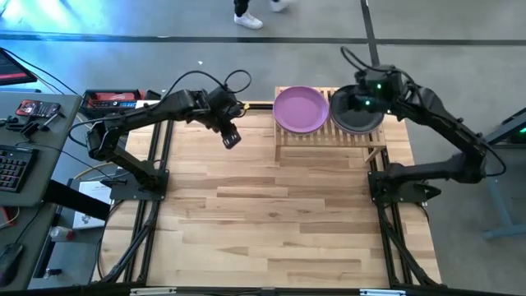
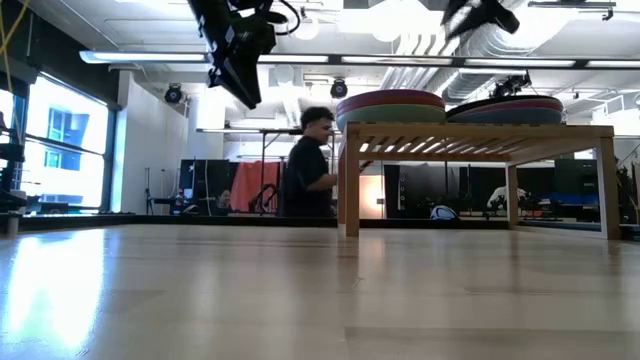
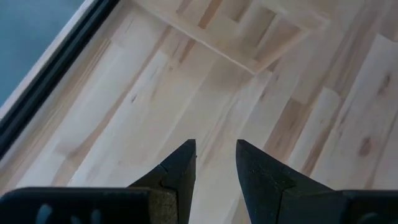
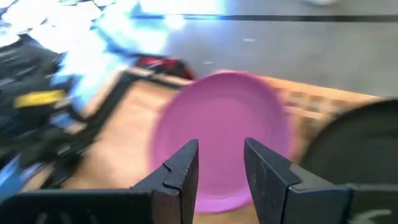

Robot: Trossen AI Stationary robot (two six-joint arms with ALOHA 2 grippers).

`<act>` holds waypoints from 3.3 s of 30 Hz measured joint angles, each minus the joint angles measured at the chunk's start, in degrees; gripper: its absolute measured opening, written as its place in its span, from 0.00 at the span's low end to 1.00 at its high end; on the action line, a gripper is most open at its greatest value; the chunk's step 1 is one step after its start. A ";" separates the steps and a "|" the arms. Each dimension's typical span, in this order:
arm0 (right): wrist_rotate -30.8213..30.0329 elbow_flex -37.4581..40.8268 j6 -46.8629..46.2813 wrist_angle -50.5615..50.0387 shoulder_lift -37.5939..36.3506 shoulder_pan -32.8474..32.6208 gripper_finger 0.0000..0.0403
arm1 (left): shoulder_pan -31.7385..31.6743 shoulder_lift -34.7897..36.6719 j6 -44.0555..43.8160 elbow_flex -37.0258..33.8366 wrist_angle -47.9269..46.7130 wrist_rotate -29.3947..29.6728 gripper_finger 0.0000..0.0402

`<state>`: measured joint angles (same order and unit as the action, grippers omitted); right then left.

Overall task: Place and stack plates onto a shelf
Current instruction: Return to Home Position

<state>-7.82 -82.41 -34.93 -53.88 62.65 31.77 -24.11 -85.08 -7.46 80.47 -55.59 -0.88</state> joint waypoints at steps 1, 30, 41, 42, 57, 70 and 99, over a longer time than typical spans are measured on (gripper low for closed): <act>0.64 -0.01 0.30 1.31 0.00 -1.84 0.27 | 0.29 0.00 0.00 0.00 0.10 -0.18 0.25; -11.32 0.00 8.83 28.67 9.69 -41.38 0.27 | 29.44 16.14 -5.86 -1.37 -0.66 10.31 0.25; -11.18 0.00 2.37 30.46 13.59 -43.09 0.27 | 42.53 39.17 -10.01 -26.83 10.48 13.89 0.25; -11.21 0.02 2.37 30.12 13.68 -43.08 0.27 | 43.11 41.20 -9.99 -29.11 11.64 13.89 0.25; -11.28 0.02 4.34 30.17 14.34 -43.07 0.27 | 45.19 68.65 -5.32 -56.42 29.75 13.91 0.25; -13.55 0.02 3.94 29.78 14.34 -43.03 0.27 | 45.17 79.95 -5.99 -67.55 33.98 13.91 0.25; -13.63 0.02 8.24 28.05 14.03 -43.01 0.27 | 45.15 81.74 -7.08 -74.20 37.44 16.65 0.25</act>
<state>-21.45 -82.39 -26.68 -25.83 76.68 -11.25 21.04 -3.33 -14.55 6.26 -18.15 15.77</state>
